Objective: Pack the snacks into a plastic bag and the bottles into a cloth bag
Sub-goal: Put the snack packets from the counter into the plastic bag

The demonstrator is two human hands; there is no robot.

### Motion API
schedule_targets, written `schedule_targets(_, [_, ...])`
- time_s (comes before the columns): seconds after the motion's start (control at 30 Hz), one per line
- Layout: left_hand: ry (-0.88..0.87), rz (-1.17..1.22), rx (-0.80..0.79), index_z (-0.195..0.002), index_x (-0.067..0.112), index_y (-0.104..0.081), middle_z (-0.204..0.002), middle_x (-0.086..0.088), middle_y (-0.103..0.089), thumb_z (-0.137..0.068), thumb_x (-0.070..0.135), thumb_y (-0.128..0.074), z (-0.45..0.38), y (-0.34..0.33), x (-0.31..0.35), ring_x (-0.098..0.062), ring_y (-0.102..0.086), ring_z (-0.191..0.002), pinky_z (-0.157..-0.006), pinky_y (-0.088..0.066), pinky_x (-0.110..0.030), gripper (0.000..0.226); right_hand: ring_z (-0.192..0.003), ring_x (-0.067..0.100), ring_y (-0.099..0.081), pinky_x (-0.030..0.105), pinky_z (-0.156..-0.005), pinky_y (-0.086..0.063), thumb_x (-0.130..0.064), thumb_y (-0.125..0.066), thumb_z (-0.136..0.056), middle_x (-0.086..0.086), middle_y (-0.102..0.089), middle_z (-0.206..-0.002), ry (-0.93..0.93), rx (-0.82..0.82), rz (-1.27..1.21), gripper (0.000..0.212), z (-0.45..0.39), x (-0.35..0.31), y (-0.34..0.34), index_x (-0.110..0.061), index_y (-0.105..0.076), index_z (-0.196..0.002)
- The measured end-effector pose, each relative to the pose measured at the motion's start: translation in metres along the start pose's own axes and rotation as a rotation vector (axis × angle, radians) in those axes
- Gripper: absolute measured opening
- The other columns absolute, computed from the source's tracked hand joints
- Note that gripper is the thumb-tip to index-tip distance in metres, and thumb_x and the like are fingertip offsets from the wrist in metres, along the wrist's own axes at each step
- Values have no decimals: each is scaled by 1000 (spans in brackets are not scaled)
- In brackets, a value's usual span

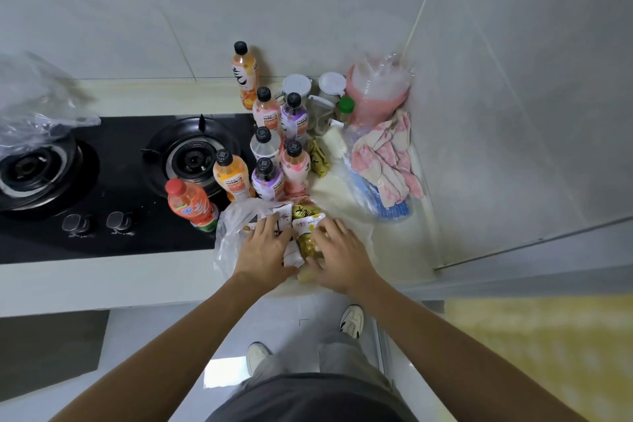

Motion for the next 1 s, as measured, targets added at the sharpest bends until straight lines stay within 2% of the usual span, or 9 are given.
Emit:
schedule_targets(0.1, [0,-21,1,-128,27,-64,-137,-8,-50,-60,58,-86,0,4,9,-33,-50,-127,-91,-47,-49,78,-114,26,-49,40,-86,-52,-33,-62,-79,4,-49,-121,10,-5,4,35,-6,11,8,-16,-54,-109])
schedule_targets(0.27, [-28,43,86,-119,20,-61,-121,-7,-54,-80,52,-69,0,14,17,-30,-55,-111,-78,-51,-41,51,-105,22,-50,37,-79,-51,-29,-56,-89,2,-49,-113,-25,82,-7,23,-19,21,24,-15,-55,-107])
schedule_targets(0.47, [-104,94,73,-125,13,-54,-128,-7,-48,-90,35,-58,-15,34,40,-28,-51,-114,-75,-50,-38,42,-99,23,-52,41,-78,-51,-22,-56,-88,3,-51,-107,-146,146,-12,16,-34,47,44,-13,-56,-101])
schedule_targets(0.57, [-147,104,47,-130,10,-51,-132,-8,-45,-89,29,-60,-32,42,57,-27,-46,-122,-83,-51,-36,46,-104,25,-51,41,-82,-49,-21,-55,-88,4,-52,-111,-176,105,40,20,-45,68,50,-12,-57,-105])
schedule_targets(0.67, [-168,45,3,-132,9,-47,-131,-8,-43,-88,27,-58,-57,44,73,-28,-44,-121,-93,-49,-38,48,-105,24,-52,43,-85,-50,-32,-42,-86,2,-54,-110,-186,48,87,29,-65,93,55,-16,-56,-105])
schedule_targets(0.8, [-159,-17,3,-126,9,-51,-127,-9,-46,-90,28,-55,-97,51,95,-28,-45,-118,-96,-47,-39,41,-129,27,-50,44,-109,-44,-32,-57,-88,3,-58,-127,-101,-8,214,34,-101,133,58,-19,-58,-119])
schedule_targets(0.87, [-133,-93,-14,-128,8,-52,-130,-10,-46,-92,30,-56,-121,55,104,-28,-44,-122,-102,-44,-41,42,-131,27,-47,42,-108,-44,-29,-59,-89,5,-55,-130,-42,-39,177,37,-119,146,58,-17,-55,-125])
schedule_targets(0.93, [-89,-191,-56,-132,9,-53,-134,-11,-47,-93,33,-57,-148,59,107,-29,-43,-126,-107,-41,-43,46,-123,27,-49,41,-101,-44,-27,-60,-89,5,-56,-126,9,-46,157,35,-137,157,56,-17,-54,-123])
schedule_targets(1.0, [6,-269,-121,-137,8,-49,-136,-11,-46,-92,36,-58,-177,63,100,-29,-43,-127,-107,-40,-43,54,-120,29,-51,42,-100,-42,-28,-62,-89,6,-58,-125,43,-46,149,35,-154,165,52,-15,-56,-121])
Point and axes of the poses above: each hand's wrist, its own z-axis away from the middle knuckle, its own y-axis out of the back of the hand, x = y × z, the point moved 5 cm from there along -z, towards the middle knuckle
